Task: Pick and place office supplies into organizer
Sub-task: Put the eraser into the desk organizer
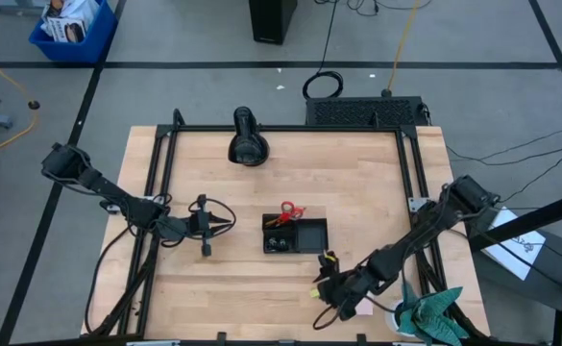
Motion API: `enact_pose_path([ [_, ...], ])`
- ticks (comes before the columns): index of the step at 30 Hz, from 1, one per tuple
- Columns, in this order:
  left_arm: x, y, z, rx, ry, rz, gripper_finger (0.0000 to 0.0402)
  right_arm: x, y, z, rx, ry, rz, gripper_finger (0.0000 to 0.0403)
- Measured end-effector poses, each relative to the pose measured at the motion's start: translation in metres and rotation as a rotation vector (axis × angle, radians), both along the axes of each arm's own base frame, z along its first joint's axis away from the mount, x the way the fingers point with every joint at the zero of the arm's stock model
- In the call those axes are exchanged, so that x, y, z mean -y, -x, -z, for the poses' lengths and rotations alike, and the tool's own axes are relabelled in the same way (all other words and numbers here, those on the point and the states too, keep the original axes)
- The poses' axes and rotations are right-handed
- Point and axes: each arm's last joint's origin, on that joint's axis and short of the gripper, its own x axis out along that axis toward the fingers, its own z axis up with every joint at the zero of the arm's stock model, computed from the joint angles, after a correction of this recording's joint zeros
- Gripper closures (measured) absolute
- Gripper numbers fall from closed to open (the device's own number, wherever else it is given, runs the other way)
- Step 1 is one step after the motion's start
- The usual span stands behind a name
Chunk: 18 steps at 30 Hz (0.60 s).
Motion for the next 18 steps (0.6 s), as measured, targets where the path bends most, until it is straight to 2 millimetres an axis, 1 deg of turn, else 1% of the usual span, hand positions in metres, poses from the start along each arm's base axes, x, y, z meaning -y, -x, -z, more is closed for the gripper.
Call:
enact_pose_path([
  [6,0.0,0.0,0.0,-0.001,0.0,-0.001,0.0364,0.002,-0.005,0.011,-0.061,-0.071,0.036,0.02],
  [18,0.0,0.0,0.0,-0.005,-0.002,-0.001,0.0364,0.0,-0.007,0.031,-0.117,-0.056,0.065,0.0203],
])
